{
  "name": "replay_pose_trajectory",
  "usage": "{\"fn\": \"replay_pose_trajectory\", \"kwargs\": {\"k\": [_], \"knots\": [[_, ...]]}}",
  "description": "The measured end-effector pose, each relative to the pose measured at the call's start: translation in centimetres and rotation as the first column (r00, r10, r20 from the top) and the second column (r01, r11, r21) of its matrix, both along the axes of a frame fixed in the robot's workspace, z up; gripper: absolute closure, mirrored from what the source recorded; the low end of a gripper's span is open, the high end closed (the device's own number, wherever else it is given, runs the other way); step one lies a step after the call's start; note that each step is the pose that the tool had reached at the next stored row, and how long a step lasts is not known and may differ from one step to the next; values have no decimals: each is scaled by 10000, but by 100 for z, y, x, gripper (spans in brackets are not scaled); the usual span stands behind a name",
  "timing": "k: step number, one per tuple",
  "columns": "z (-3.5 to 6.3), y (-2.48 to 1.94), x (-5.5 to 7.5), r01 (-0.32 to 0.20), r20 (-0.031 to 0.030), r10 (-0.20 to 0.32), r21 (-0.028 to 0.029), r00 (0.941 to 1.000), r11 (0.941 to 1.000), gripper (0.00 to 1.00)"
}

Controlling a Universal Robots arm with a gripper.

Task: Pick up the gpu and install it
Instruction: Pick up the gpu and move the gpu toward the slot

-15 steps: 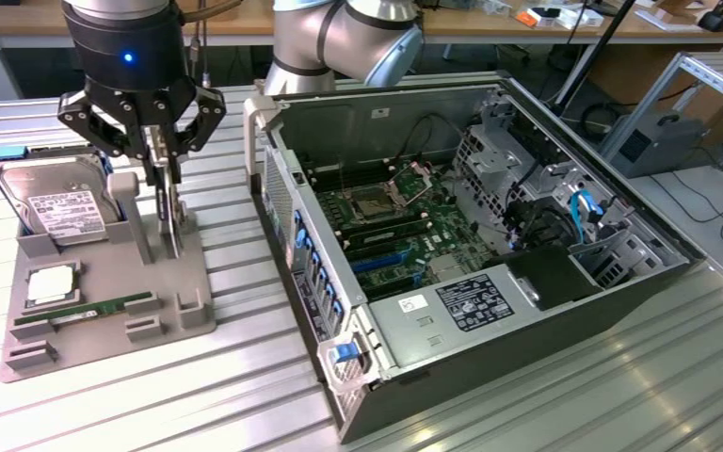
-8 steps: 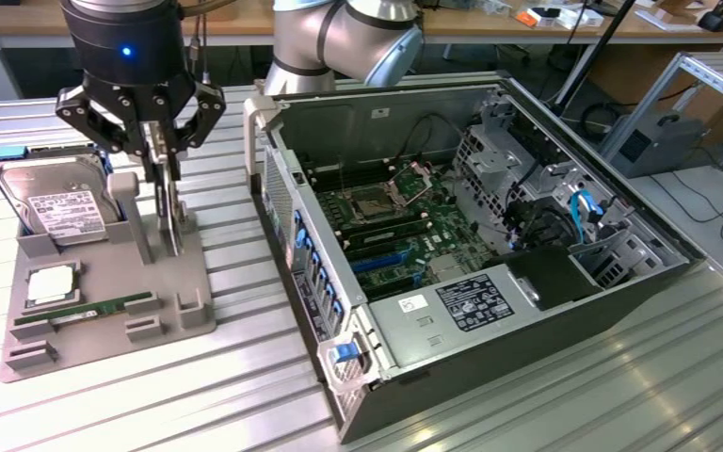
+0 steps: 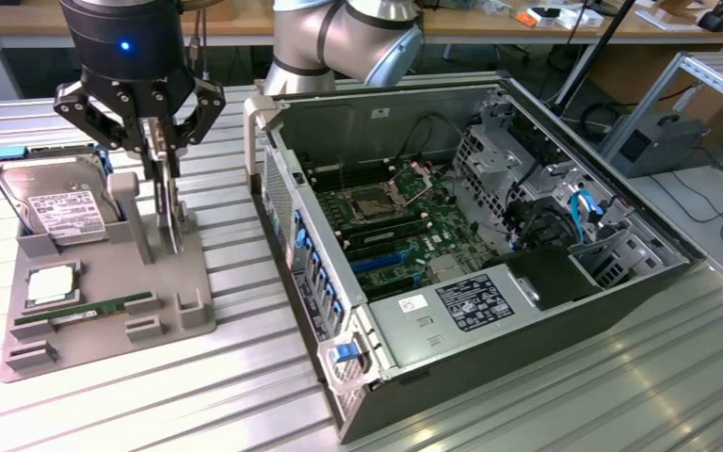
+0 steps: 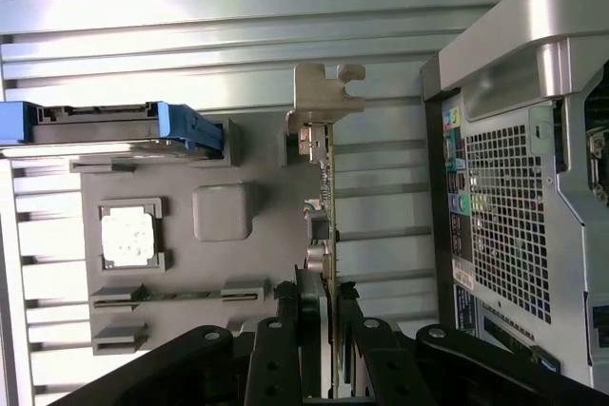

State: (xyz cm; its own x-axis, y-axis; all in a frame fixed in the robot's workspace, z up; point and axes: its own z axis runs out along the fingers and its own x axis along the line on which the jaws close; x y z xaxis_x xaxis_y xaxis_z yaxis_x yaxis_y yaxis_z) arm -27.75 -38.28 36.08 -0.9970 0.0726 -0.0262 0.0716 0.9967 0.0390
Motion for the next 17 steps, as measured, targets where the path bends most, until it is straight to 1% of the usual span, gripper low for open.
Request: {"fn": "replay_pose_trajectory", "kwargs": {"k": [17], "knots": [[75, -1, 0, 0, 0, 0, 0, 10000, 10000, 73]]}}
